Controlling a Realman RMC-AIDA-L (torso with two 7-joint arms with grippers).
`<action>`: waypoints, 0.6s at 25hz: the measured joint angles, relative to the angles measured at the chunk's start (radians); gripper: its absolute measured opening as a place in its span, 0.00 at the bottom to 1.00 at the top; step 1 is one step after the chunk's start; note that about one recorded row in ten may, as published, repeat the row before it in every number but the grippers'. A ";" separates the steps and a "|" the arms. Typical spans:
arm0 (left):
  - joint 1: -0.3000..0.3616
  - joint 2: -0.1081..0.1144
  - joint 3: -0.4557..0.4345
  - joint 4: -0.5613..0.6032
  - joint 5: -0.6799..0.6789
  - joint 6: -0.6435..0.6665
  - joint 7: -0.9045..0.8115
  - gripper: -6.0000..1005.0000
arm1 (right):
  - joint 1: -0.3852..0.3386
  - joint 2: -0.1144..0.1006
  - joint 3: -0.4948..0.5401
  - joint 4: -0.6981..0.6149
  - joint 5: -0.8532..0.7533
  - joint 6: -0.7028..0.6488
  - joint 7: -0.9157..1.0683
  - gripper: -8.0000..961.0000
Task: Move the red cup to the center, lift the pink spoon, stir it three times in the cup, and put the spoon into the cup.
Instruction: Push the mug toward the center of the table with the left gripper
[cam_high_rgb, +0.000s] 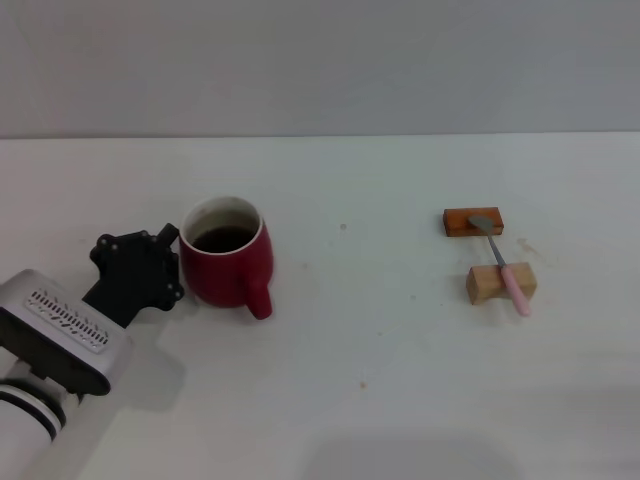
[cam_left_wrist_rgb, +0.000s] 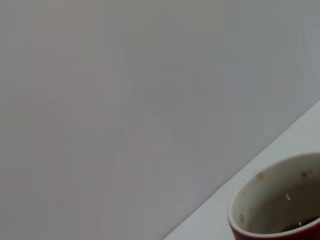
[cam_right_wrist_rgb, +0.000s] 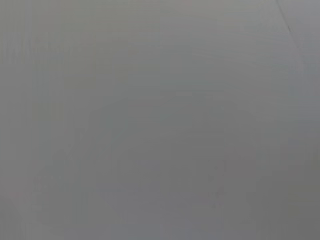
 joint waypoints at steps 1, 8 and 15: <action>-0.001 0.000 0.004 -0.004 0.000 -0.001 -0.001 0.01 | 0.000 0.000 0.000 0.000 0.000 0.000 0.000 0.77; -0.004 -0.002 0.038 -0.029 0.000 -0.007 -0.003 0.01 | -0.002 0.000 -0.003 0.004 0.000 0.004 0.000 0.77; -0.008 -0.004 0.069 -0.058 0.000 -0.035 -0.003 0.02 | -0.002 0.000 -0.017 0.006 0.000 0.008 0.000 0.77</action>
